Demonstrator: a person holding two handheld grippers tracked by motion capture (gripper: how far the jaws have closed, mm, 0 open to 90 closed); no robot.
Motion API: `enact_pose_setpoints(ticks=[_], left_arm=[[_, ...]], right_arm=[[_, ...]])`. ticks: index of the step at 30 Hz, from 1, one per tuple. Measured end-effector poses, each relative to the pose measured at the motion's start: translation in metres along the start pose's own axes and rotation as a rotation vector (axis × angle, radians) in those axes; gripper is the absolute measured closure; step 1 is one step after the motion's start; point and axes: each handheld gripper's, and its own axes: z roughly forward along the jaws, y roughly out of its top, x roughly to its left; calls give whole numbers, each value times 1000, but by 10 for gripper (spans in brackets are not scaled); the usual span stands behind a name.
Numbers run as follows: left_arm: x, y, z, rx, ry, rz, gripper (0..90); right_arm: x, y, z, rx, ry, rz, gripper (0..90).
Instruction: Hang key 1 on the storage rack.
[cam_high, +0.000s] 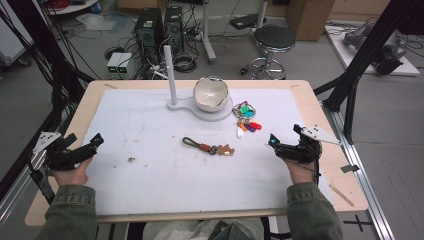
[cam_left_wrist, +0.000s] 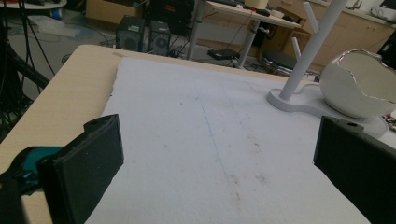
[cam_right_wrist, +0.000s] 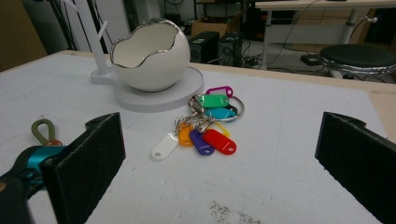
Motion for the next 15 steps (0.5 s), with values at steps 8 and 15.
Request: enact_pose_setpoints(ticks=[8, 15], left_arm=[[-1, -1, 2, 15, -12, 0, 20], [-1, -1, 2, 21, -10, -1, 20]], right_arm=[[1, 0, 0, 3, -1, -6, 7], [0, 0, 2, 11, 3, -7, 8]])
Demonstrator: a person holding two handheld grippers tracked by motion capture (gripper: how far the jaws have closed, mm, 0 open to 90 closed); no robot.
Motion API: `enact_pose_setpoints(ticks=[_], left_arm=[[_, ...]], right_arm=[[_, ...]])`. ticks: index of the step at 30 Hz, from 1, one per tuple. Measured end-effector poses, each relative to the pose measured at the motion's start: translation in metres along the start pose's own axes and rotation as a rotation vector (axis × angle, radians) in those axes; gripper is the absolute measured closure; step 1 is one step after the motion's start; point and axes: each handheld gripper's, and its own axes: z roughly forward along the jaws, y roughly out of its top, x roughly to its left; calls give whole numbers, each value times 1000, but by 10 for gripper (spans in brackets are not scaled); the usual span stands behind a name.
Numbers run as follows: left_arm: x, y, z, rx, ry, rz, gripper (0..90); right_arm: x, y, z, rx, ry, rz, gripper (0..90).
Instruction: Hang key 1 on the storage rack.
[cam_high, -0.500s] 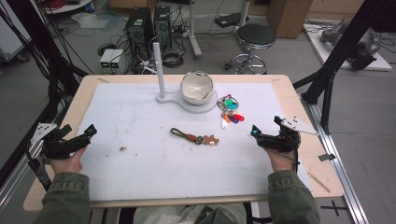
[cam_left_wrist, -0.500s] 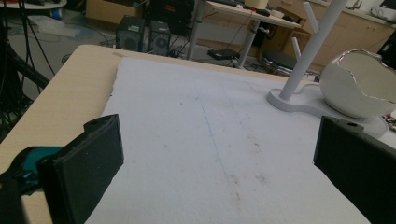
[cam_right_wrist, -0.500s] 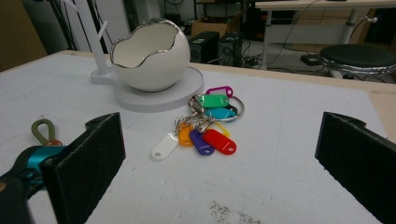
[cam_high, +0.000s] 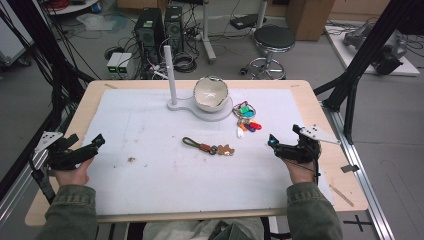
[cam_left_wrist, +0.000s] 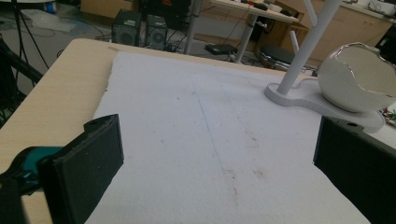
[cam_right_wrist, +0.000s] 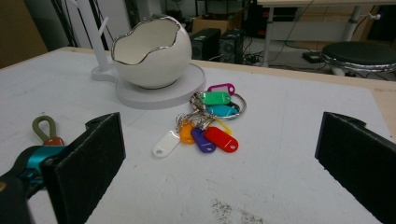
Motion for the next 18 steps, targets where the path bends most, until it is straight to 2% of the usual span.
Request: enact_pose_setpoints(ticks=[4, 10, 12, 15, 18], left_arm=[[1, 0, 0, 1, 2, -7, 20], [1, -1, 0, 4, -1, -10, 20], [1, -1, -1, 4, -1, -10, 20], [1, 0, -1, 2, -5, -17, 20], [2, 0, -2, -5, -3, -27, 20]], right_arm=[[0, 2, 2, 15, 18, 17, 8], [5, 4, 7, 45, 36, -10, 8], [7, 5, 9, 55, 46, -5, 8], [10, 6, 15, 91, 64, -3, 8], [13, 6, 19, 115, 62, -3, 8]])
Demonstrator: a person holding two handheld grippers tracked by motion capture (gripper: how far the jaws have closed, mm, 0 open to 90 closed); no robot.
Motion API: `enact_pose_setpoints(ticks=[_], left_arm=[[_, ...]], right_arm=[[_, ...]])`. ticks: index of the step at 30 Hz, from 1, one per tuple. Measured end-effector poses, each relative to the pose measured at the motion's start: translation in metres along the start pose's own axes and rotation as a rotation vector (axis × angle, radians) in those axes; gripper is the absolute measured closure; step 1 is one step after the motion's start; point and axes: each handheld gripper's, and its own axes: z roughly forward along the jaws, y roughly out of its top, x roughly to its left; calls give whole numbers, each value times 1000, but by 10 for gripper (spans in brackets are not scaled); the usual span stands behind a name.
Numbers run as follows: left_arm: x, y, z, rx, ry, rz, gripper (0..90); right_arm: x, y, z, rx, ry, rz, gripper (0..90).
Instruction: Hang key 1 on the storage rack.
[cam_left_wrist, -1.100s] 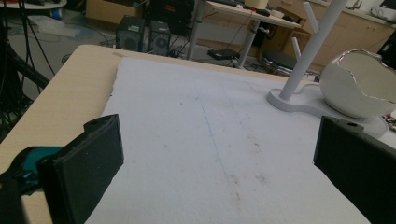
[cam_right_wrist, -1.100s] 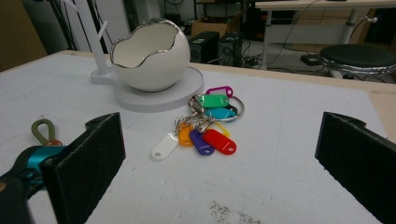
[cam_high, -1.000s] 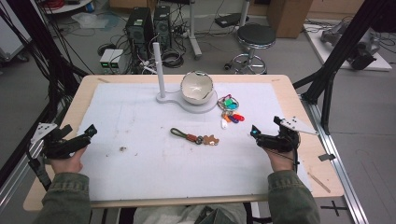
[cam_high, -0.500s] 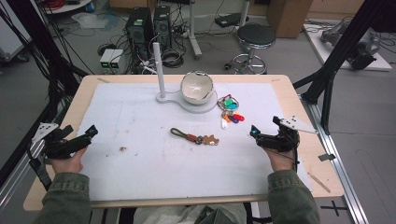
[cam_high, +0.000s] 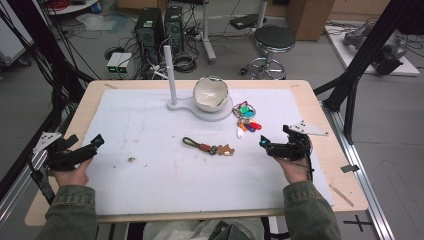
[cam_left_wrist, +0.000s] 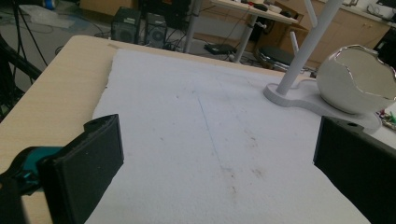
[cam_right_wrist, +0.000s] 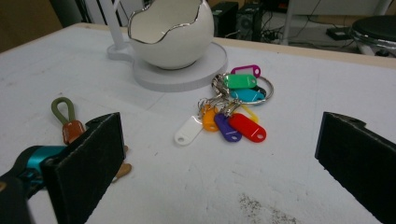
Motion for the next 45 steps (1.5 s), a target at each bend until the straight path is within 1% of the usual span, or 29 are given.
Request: enact_pose_setpoints(ticks=[1, 4, 7, 10, 16, 22, 26, 28, 29, 31, 32, 34, 35, 38, 43, 45], left_arm=[[1, 0, -1, -2, 3, -8, 20], [2, 0, -1, -5, 2, -14, 20], [0, 0, -1, -2, 0, -10, 20], [0, 0, -1, 2, -2, -7, 20], [1, 0, -1, 6, -1, -7, 20], [0, -1, -1, 5, -4, -8, 20], [0, -1, -1, 6, -6, -6, 20], [0, -1, -1, 7, -6, -5, 20], [0, -1, -1, 6, -7, -5, 20], [0, -1, -1, 7, -7, -4, 20], [0, -1, 0, 8, -7, -4, 20], [0, -1, 0, 7, -7, -6, 20], [0, -1, 0, 7, -8, -5, 20], [-1, -1, 0, 8, -10, -5, 20], [0, -1, -1, 6, -12, -5, 20], [0, -1, 0, 6, -11, -4, 20]], right_arm=[[1, 2, 2, 12, 6, -1, 8], [3, 4, 4, 16, 15, 1, 8], [6, 10, 9, 25, 39, 2, 8], [9, 14, 14, 34, 55, -9, 8], [13, 20, 21, 50, 83, -18, 8], [19, 29, 29, 68, 112, -27, 8], [29, 36, 42, 92, 142, -42, 8], [30, 37, 44, 99, 149, -46, 8], [35, 40, 49, 111, 160, -58, 8], [37, 42, 51, 117, 167, -61, 8], [41, 45, 56, 120, 178, -67, 8], [42, 46, 57, 121, 179, -68, 8], [44, 48, 60, 127, 188, -76, 8], [48, 51, 65, 137, 204, -74, 8], [54, 54, 71, 149, 214, -89, 8], [58, 57, 75, 152, 229, -93, 8]])
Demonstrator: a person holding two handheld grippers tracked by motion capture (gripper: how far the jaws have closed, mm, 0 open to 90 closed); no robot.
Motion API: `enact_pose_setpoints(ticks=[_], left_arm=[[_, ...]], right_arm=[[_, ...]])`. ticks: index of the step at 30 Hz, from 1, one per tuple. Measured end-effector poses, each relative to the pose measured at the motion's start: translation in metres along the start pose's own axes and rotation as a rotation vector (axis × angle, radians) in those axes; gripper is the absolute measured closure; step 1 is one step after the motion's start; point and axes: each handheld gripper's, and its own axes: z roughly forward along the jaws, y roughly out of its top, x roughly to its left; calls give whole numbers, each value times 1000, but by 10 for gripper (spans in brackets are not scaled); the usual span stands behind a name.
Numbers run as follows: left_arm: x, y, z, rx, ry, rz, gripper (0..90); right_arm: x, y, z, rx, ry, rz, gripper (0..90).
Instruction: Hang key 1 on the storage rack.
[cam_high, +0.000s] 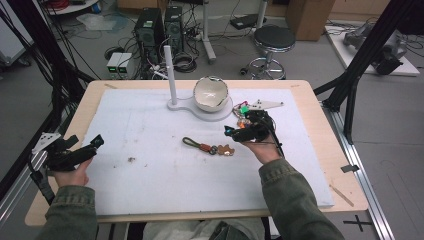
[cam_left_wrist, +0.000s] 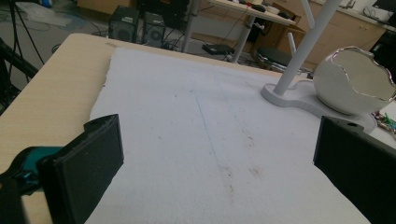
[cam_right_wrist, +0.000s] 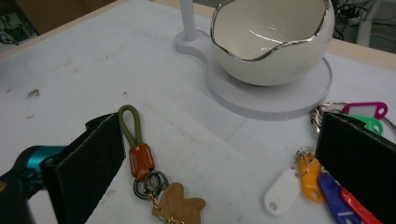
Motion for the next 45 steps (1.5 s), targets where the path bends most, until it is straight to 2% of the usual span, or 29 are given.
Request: enact_pose_setpoints(ticks=[18, 29, 45], left_arm=[[0, 0, 0, 1, -6, -4, 20], [0, 0, 0, 1, -13, -5, 20], [0, 0, 0, 4, -16, -3, 20]], right_arm=[[14, 11, 25, 35, 48, -6, 8], [28, 12, 50, 101, 79, -41, 8], [31, 2, 74, 208, 109, -58, 8]])
